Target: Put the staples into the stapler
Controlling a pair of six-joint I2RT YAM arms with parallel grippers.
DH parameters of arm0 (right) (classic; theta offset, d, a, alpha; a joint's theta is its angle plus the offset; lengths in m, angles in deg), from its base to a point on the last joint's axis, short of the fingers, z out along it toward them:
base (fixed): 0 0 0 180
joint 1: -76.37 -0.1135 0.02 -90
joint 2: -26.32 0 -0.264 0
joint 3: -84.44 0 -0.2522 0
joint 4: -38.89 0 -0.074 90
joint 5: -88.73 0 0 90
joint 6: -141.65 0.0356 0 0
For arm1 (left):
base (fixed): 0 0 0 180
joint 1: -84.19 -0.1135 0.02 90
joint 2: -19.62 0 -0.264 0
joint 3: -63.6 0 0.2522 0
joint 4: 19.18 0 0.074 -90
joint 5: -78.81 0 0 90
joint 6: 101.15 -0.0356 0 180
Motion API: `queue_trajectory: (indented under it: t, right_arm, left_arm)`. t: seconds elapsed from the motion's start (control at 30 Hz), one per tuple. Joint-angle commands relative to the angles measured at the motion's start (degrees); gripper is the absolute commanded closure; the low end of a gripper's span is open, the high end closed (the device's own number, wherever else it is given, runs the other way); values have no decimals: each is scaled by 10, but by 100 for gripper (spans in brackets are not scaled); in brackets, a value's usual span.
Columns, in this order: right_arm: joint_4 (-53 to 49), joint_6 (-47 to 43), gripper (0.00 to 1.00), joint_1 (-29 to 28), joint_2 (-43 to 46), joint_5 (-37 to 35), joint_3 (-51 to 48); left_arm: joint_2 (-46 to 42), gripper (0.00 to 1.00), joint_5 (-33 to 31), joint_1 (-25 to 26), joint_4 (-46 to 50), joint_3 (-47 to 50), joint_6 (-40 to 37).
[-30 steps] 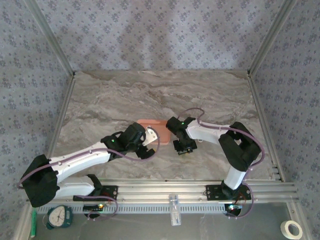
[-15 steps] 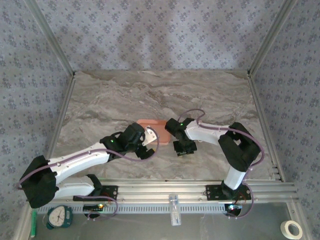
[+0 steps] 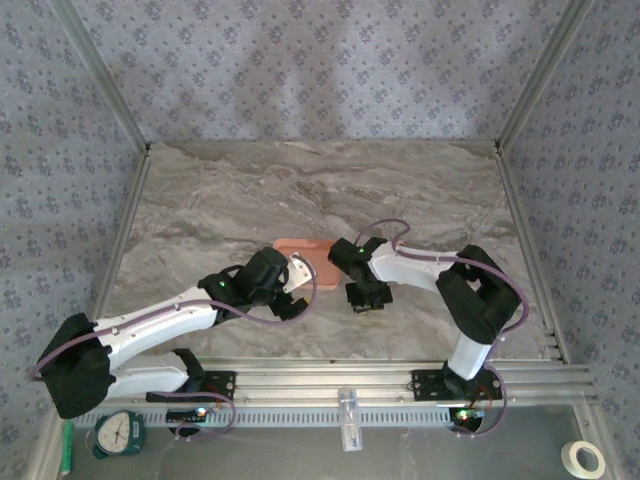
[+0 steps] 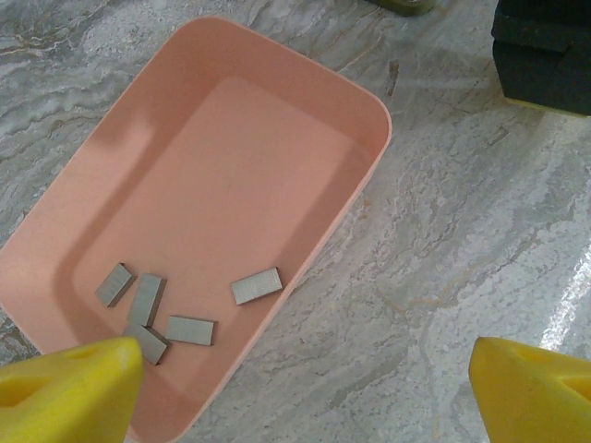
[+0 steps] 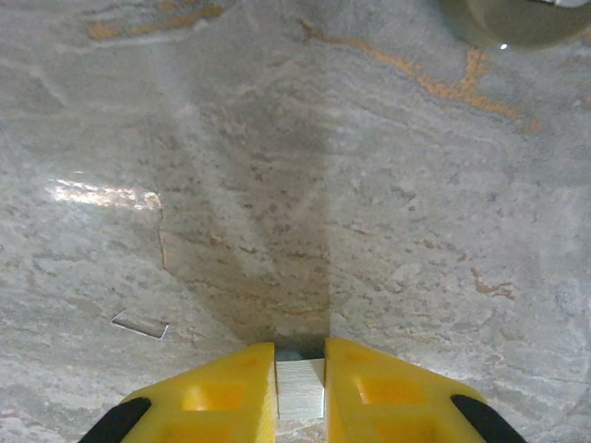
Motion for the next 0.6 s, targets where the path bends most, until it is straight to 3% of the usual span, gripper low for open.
queue_trajectory:
  t: [0.0,0.3,0.57]
  right_arm:
    - [-11,16,81,-7,19,-24,7]
    - [12,31,84,1,104,-67,-23]
    - [56,-44,84,78,188,-97,-64]
  left_arm:
    - [-12,9,-6,-3,-12,3,6]
    - [1,9,13,-3,-36,-1,12]
    - [60,9,41,-1,-114,-32,49]
